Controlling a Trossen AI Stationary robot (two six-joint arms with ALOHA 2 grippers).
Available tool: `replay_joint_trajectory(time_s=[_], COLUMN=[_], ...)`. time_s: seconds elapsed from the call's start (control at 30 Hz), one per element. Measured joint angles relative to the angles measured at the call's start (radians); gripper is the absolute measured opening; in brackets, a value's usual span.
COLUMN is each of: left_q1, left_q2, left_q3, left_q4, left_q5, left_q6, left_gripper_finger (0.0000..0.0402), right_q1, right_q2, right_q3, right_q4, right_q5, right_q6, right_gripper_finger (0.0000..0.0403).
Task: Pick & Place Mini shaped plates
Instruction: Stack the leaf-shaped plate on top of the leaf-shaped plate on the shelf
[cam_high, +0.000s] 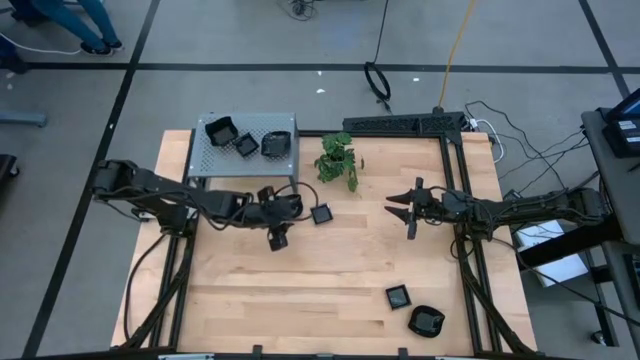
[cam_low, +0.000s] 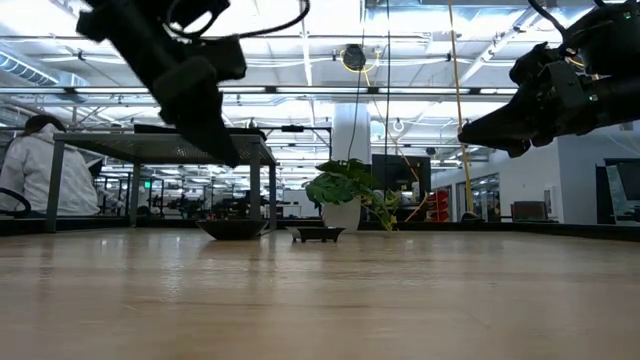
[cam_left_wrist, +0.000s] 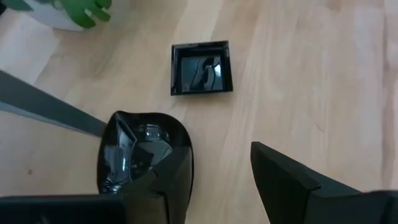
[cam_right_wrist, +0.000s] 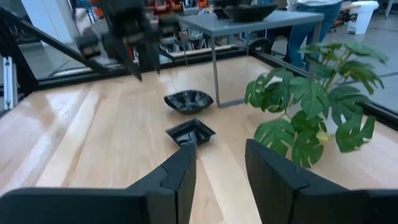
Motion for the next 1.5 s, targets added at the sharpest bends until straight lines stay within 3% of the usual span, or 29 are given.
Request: replay_joint_trajectory(time_s=[0.23, 0.4, 0.8, 0.97, 1.17, 1.27, 1.43, 1.5], left_q1=[-0.011, -0.018, -0.021, -0.021, -0.021, -0.026, -0.044, -0.061], left_q2=[0.0, 0.002, 0.167, 0.231, 0.256, 0.257, 0.257, 0.257], left_q3=[-0.14, -0.184, -0.189, -0.189, -0.188, -0.188, -0.188, -0.187], left_q4=[0.185, 0.209, 0.359, 0.371, 0.387, 0.388, 0.392, 0.429], left_q5=[-0.062, -0.081, -0.109, -0.209, -0.224, -0.215, -0.163, -0.144], left_q6=[0.009, 0.011, 0.223, 0.221, 0.171, 0.151, 0.137, 0.112], left_gripper_finger=[0.017, 0.017, 0.017, 0.017, 0.0166, 0.0135, 0.0031, 0.0011], right_q1=[0.0, 0.0, 0.0, 0.0, 0.0, 0.0, 0.0, 0.0], right_q2=[0.0, 0.0, 0.001, 0.004, 0.004, 0.004, 0.004, 0.004], right_q3=[0.0, 0.0, 0.0, 0.0, 0.0, 0.0, 0.0, 0.0], right_q4=[0.013, 0.013, 0.014, 0.013, 0.011, 0.01, 0.007, 0.007], right_q5=[0.0, 0.0, 0.0, 0.0, 0.0, 0.0, 0.0, 0.0], right_q6=[0.0, 0.0, 0.0, 0.0, 0.0, 0.0, 0.0, 0.0], right_gripper_finger=[0.0128, 0.0128, 0.0128, 0.0128, 0.0128, 0.0128, 0.0128, 0.0128])
